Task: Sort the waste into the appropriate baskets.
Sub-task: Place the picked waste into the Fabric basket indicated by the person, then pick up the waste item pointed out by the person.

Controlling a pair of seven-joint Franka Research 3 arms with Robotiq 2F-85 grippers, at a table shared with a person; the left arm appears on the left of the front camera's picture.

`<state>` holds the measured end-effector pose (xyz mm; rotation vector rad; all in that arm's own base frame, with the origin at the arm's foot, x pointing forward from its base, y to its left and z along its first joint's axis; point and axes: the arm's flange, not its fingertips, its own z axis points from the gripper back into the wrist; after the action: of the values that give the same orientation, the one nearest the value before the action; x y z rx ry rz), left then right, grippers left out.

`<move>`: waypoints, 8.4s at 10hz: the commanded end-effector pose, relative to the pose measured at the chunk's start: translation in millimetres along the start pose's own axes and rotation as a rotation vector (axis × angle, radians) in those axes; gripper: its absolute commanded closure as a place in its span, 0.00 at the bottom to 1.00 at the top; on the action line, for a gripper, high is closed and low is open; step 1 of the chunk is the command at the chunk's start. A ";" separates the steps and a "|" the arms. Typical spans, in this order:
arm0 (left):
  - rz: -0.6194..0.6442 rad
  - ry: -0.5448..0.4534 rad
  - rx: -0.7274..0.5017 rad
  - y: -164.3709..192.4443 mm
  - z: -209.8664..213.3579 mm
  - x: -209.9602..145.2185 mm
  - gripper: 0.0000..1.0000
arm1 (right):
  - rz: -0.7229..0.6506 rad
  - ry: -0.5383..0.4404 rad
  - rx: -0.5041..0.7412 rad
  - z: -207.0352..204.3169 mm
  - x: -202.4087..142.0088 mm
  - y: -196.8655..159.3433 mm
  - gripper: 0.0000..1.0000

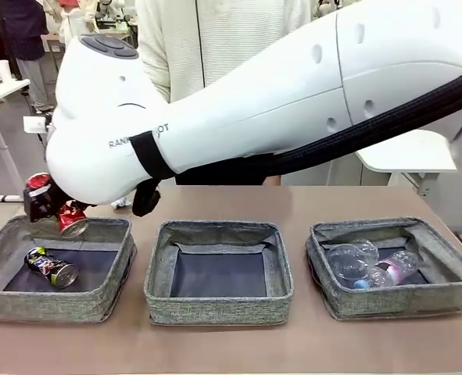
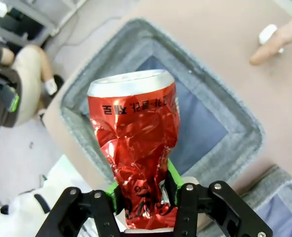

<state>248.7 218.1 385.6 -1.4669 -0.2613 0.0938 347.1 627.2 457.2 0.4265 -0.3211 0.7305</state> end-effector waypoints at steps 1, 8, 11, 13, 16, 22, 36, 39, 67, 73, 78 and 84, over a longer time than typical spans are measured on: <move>0.001 0.003 0.005 -2.5 2.1 -2.9 0.00 | 0.013 -0.015 0.008 11.7 -12.6 -1.3 0.18; 0.001 0.003 0.005 -2.5 2.1 -2.9 0.00 | -0.007 0.016 0.042 13.0 -12.4 -6.4 0.00; 0.001 0.003 0.005 -2.5 2.1 -2.9 0.00 | 0.001 0.089 0.078 30.2 -18.0 -23.2 0.00; 0.001 0.003 0.005 -2.5 2.1 -2.9 0.00 | -0.018 0.308 0.110 99.0 -61.6 -92.1 0.00; 0.001 0.003 0.005 -2.5 2.1 -2.9 0.00 | -0.165 0.202 0.203 181.6 -173.9 -171.2 0.00; -0.002 0.000 0.003 -0.8 1.0 0.3 0.00 | -0.323 0.091 0.434 197.8 -182.2 -219.5 0.00; 0.008 0.076 -0.140 -11.9 -225.0 5.7 0.00 | -0.811 -0.296 0.814 312.6 -464.1 -387.0 0.00; 0.071 0.492 -0.102 -3.0 -213.1 -20.8 0.00 | -0.758 -0.312 0.882 340.5 -449.4 -441.3 0.00; 0.058 0.286 -0.153 -6.2 -231.4 35.3 0.00 | -0.758 -0.312 0.882 340.5 -449.4 -441.3 0.00; 0.058 0.286 -0.153 -6.2 -231.4 35.3 0.00 | -0.758 -0.312 0.882 340.5 -449.4 -441.3 0.00; -0.150 0.072 0.779 -59.0 -249.8 105.1 0.00 | -0.758 -0.312 0.882 340.5 -449.4 -441.3 0.00; -0.296 0.047 0.715 -98.1 -283.0 149.8 0.00 | -0.758 -0.312 0.882 340.5 -449.4 -441.3 0.00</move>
<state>467.0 -46.9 467.8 -0.5908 -0.3667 -0.0861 295.7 -85.0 446.5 1.4069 -0.0818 -0.0086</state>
